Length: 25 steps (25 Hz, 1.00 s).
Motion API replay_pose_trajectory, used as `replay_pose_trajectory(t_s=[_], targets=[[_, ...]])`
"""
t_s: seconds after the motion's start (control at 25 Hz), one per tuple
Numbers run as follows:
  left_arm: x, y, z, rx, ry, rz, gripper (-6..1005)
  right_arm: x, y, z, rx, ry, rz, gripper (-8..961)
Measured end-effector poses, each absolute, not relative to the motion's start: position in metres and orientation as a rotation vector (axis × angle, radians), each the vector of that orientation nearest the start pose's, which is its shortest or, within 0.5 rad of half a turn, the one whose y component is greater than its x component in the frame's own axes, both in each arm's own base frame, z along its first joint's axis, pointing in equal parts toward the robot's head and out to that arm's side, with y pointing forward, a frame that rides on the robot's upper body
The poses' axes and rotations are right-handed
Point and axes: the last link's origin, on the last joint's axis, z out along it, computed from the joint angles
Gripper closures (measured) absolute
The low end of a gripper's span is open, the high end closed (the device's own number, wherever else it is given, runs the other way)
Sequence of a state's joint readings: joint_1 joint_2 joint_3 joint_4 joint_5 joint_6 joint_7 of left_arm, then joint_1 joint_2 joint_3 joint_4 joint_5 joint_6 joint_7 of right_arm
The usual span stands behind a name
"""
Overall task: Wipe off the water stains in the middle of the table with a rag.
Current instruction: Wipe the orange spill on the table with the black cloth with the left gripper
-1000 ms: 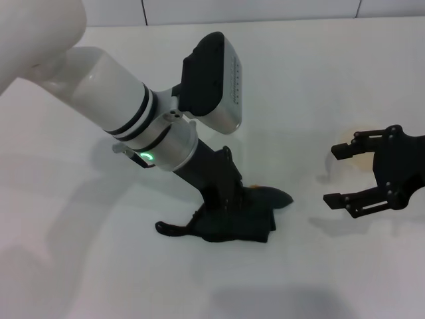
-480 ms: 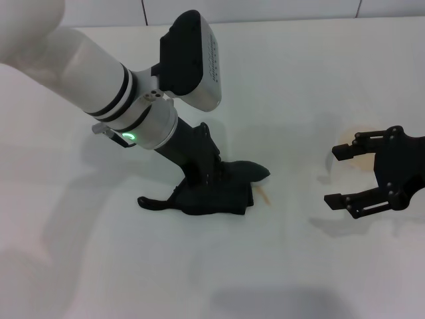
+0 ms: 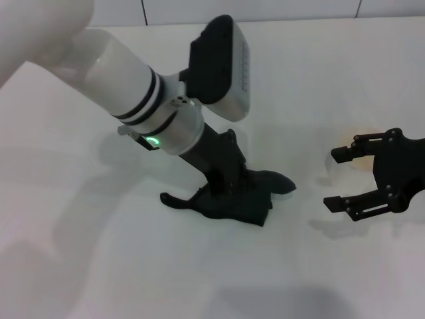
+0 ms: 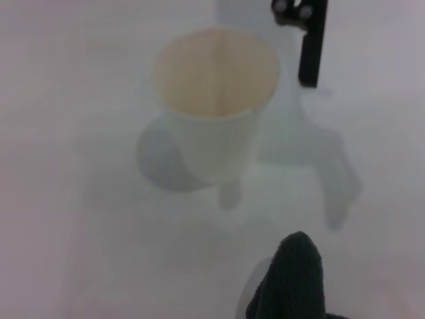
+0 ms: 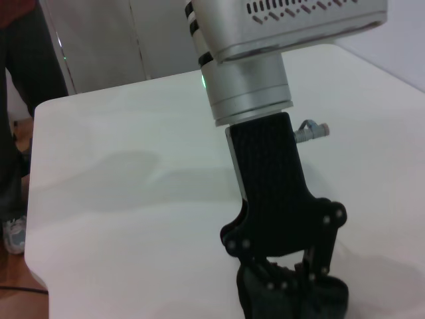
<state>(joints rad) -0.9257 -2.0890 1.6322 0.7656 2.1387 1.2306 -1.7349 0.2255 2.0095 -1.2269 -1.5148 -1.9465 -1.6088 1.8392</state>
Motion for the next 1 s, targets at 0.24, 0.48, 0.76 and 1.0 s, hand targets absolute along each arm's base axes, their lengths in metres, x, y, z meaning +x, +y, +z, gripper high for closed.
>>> replay_pose_trajectory(t_s=[0.24,0.48,0.76,1.0], targets=[[-0.117,0.352,-0.122,-3.191,0.269,0.340,931,0.207,0.287,0.052,-2.888,0.336,0.198,112],[-0.116,0.347,-0.127,-3.191,0.302,0.341,931,0.207,0.286,0.053,-2.886,0.338,0.196,112],[-0.121,0.357,-0.120,-3.146,0.276,0.351,931,0.209,0.284,0.053,-2.886,0.341,0.193,112],[-0.128,0.367,-0.113,-3.100,0.244,0.378,930,0.208,0.284,0.053,-2.886,0.341,0.194,112]])
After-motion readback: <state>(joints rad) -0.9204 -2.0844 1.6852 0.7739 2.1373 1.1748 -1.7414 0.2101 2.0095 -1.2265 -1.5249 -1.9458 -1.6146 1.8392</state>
